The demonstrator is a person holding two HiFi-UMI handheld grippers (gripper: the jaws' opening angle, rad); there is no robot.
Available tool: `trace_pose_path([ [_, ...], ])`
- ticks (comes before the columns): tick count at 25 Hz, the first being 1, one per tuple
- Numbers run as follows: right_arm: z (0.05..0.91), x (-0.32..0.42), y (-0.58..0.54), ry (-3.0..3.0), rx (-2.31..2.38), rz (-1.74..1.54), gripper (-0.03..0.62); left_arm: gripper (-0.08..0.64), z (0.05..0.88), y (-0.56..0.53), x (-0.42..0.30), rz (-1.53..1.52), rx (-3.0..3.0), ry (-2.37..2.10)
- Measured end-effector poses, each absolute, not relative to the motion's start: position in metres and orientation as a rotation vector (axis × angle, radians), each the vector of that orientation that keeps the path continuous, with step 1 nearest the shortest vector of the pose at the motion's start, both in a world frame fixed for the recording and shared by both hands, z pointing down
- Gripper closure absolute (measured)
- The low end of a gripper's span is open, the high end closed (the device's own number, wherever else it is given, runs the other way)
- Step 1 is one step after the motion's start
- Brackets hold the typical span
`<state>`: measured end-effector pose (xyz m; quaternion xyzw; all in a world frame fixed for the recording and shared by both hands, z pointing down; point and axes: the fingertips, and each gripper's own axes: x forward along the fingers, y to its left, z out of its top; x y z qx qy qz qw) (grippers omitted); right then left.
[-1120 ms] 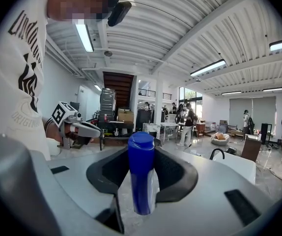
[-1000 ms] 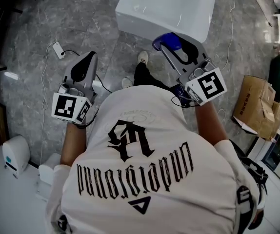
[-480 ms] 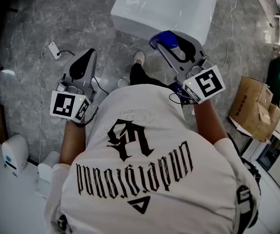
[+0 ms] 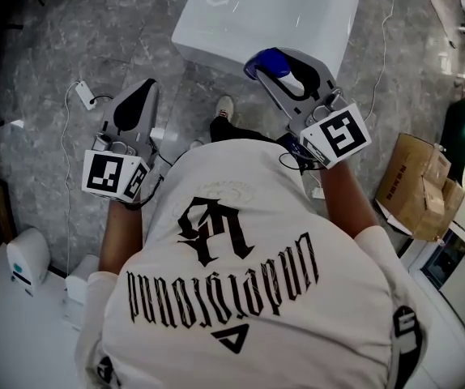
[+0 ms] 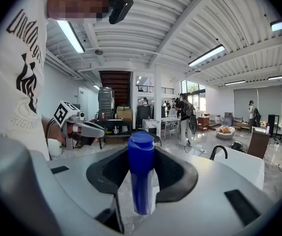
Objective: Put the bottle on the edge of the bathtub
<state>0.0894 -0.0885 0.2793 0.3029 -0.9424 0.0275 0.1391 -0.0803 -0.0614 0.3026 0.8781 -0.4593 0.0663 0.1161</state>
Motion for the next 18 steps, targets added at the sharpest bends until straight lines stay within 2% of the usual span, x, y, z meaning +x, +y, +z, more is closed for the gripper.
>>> trace_pose_path([
  [18, 0.276, 0.112, -0.158, -2.762, 0.81, 0.032, 0.436, 0.546, 0.297, -0.127, -0.06, 0.203, 2.554, -1.433],
])
